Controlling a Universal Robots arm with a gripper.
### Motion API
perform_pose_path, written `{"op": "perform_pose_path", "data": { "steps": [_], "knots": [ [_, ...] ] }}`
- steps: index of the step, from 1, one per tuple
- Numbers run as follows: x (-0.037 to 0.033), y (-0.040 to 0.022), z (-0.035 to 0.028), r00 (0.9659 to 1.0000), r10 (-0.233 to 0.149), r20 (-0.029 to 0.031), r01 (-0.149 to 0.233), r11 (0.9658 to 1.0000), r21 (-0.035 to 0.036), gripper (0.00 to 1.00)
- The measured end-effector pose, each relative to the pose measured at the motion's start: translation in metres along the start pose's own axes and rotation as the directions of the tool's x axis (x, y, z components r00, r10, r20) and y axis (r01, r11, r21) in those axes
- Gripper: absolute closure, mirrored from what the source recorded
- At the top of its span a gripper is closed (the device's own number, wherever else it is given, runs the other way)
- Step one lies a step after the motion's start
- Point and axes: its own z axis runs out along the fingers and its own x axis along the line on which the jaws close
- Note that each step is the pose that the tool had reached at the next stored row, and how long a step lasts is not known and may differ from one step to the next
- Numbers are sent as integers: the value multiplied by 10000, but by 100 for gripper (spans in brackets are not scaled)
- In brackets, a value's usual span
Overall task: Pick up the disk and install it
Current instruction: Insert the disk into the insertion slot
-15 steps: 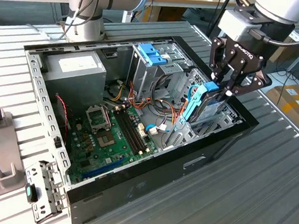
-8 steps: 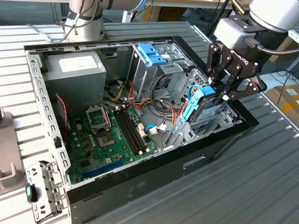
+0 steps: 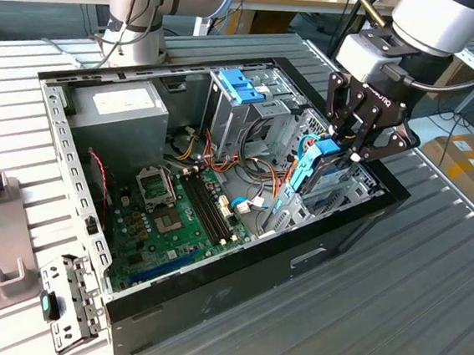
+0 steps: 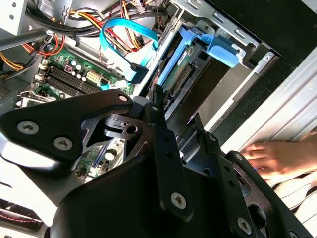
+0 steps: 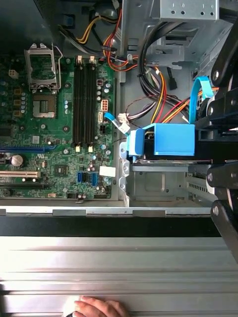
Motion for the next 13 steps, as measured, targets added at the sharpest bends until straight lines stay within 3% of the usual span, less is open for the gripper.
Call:
{"op": "perform_pose_path", "data": {
  "steps": [3, 6, 7, 13],
  "knots": [
    [0, 0, 0, 10000, 0, -1, 0, 10000, -3, 64],
    [0, 0, 0, 10000, 0, 0, 0, 10000, -5, 51],
    [0, 0, 0, 10000, 0, 0, 0, 10000, -6, 51],
    [1, 1, 132, 10000, 0, -1, 0, 10000, -7, 51]
  ]
}}
